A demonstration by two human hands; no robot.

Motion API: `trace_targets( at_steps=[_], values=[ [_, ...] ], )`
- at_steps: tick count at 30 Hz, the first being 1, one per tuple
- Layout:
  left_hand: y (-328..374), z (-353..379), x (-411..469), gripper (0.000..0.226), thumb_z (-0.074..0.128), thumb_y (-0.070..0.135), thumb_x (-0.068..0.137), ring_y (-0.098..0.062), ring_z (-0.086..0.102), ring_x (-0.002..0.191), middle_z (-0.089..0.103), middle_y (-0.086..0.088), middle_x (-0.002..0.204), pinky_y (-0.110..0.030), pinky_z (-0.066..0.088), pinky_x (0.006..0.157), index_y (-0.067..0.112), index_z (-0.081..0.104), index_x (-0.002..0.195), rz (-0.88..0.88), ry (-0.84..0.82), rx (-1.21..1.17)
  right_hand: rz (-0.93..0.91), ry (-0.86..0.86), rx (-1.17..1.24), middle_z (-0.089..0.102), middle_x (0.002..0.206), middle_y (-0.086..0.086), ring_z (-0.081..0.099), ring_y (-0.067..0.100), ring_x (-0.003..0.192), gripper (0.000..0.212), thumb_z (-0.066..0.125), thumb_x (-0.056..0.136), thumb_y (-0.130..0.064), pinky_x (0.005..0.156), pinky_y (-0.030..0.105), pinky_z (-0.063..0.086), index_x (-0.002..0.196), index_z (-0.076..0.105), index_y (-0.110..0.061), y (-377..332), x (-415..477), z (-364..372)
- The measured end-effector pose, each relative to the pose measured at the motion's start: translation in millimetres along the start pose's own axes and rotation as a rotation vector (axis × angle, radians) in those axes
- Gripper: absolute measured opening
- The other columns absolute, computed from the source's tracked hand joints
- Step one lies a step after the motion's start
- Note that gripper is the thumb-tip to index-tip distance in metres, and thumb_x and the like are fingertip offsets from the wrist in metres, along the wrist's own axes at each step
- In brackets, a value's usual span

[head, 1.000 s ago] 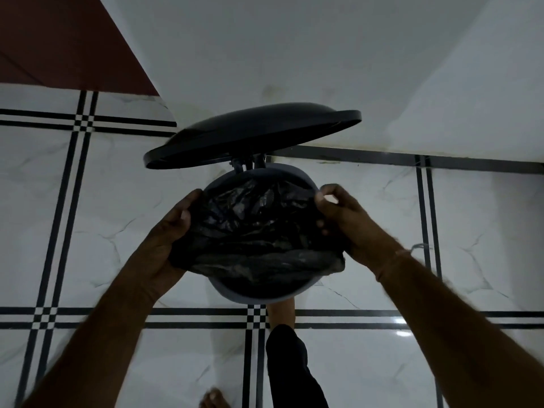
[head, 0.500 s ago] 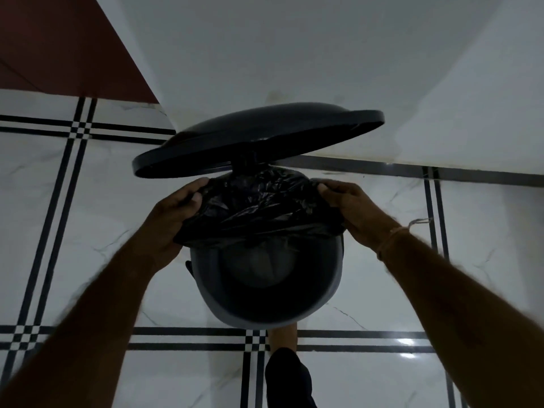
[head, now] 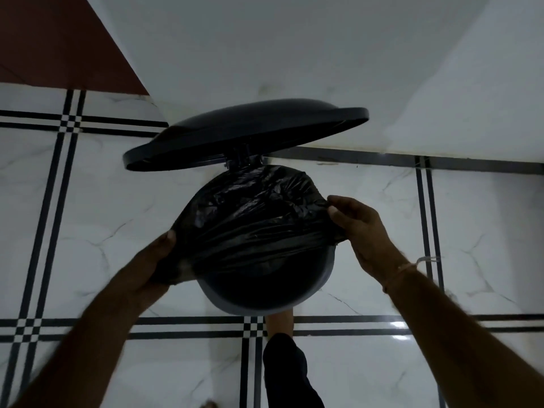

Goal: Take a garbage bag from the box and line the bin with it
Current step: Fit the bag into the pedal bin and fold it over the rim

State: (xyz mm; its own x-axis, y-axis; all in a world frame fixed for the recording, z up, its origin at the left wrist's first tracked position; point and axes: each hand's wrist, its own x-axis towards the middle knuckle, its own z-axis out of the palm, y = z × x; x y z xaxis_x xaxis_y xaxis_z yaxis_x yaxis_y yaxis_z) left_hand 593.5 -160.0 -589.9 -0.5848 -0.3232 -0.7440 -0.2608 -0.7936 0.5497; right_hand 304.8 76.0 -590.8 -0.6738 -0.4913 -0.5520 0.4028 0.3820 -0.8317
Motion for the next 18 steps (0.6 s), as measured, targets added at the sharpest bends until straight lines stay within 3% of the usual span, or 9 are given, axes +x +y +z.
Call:
trace_targets(
  at_steps=[4,7,9,11,14,18],
  values=[
    [-21,6,-14,0.054,0.035,0.035,0.109,-0.017,0.076,0.103,0.075,-0.011,0.123,-0.028,0.063,0.074,0.016,0.084,0.102,-0.07,0.097,-0.174,-0.072,0.07,-0.068,0.069,0.126,0.009,0.069,0.023,0.112,0.029,0.069,0.095,-0.011,0.086,0.031,0.059,0.123,0.063,-0.01,7,-17,4],
    [-27,7,-14,0.052,0.036,0.043,0.107,-0.02,0.071,0.116,0.07,-0.01,0.133,-0.034,0.061,0.089,0.019,0.081,0.113,-0.052,0.101,-0.241,-0.089,0.117,-0.067,0.072,0.115,0.005,0.072,0.017,0.097,0.02,0.067,0.096,-0.012,0.075,0.023,0.057,0.115,0.064,-0.007,15,-31,12],
    [-30,10,-14,0.054,0.03,0.047,0.107,-0.021,0.065,0.126,0.067,-0.008,0.14,-0.036,0.055,0.1,0.022,0.074,0.126,-0.026,0.063,-0.25,-0.056,0.217,-0.08,0.072,0.117,0.009,0.073,0.023,0.102,0.022,0.073,0.092,-0.023,0.08,0.032,0.06,0.112,0.067,-0.014,26,-39,18],
    [-36,15,-14,0.058,0.026,0.049,0.106,-0.021,0.064,0.128,0.067,-0.007,0.139,-0.036,0.055,0.101,0.024,0.074,0.127,-0.019,0.059,-0.265,0.009,0.341,-0.104,0.069,0.121,0.009,0.071,0.025,0.104,0.031,0.078,0.086,-0.032,0.084,0.036,0.06,0.112,0.067,-0.019,39,-48,27],
    [-53,16,-18,0.05,0.04,0.05,0.099,-0.019,0.073,0.113,0.074,-0.005,0.127,-0.033,0.063,0.086,0.025,0.082,0.109,-0.03,0.135,-0.348,0.216,0.434,0.027,0.072,0.113,0.011,0.066,0.018,0.088,0.045,0.08,0.084,-0.039,0.069,0.03,0.051,0.113,0.065,-0.008,42,-60,38],
    [-75,9,-25,0.043,0.049,0.053,0.095,-0.011,0.078,0.093,0.079,0.001,0.115,-0.026,0.063,0.069,0.029,0.085,0.098,-0.069,0.234,-0.381,0.434,0.345,0.31,0.07,0.098,0.005,0.062,0.017,0.088,0.033,0.074,0.091,-0.035,0.069,0.029,0.047,0.106,0.069,-0.006,33,-67,37]
  ],
)
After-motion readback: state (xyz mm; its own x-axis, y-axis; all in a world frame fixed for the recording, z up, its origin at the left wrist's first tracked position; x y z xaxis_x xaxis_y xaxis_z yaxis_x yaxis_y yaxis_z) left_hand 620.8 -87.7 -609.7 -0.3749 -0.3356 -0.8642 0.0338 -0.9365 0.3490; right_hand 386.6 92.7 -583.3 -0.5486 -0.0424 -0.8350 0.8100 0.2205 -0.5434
